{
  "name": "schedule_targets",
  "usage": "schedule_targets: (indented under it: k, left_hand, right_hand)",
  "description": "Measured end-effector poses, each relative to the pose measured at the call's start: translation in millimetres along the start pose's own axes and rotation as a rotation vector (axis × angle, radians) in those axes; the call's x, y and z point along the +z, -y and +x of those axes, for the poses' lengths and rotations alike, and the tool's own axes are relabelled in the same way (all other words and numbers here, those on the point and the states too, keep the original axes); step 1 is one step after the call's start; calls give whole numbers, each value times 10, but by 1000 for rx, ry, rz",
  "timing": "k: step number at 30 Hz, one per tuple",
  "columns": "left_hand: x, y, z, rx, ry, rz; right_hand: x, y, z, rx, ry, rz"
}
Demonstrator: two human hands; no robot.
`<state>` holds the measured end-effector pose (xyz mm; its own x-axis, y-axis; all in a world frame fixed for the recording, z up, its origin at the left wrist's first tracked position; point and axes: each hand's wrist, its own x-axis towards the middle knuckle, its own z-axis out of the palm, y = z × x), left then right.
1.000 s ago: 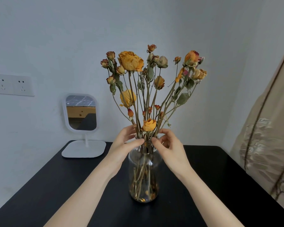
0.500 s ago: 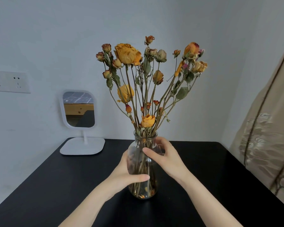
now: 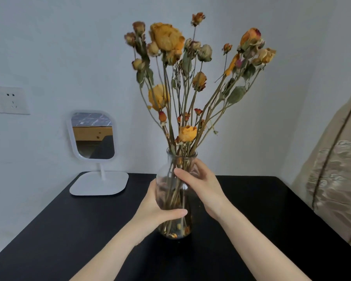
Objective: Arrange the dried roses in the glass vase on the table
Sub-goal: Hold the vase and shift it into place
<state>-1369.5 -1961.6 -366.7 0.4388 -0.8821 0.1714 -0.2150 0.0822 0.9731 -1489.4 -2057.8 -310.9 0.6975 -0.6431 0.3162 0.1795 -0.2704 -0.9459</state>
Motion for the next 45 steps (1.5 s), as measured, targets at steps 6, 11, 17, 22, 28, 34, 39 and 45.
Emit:
schedule_targets:
  k: [6,11,17,22,28,34,39,45]
  left_hand:
    - [-133,-271,532,-5,-16,41]
    - [-179,-188,904,-45,37,41]
    - [-239,29,1207,-96,73,15]
    - [-253,173,1316,-103,80,-11]
    - [-282,273,1443,-115,77,-17]
    - [-304,389,1516,-134,76,-26]
    - [-300,466,1570,-126,74,-40]
    - [-280,509,1582,-125,70,-66]
  right_hand:
    - [-51,171,539,-20,-53,17]
    - [-108,28,869,-21,-50,-43]
    - [-172,-278,1123,-14,-51,20]
    - [-171,-467,1241,-6,-56,24]
    - [-169,-617,1397,-2,-56,33]
    - [-166,-740,1477,1,-40,41]
    - [-186,-778,1510,-14,-22,39]
    - [-181,-809,1532,17,5,33]
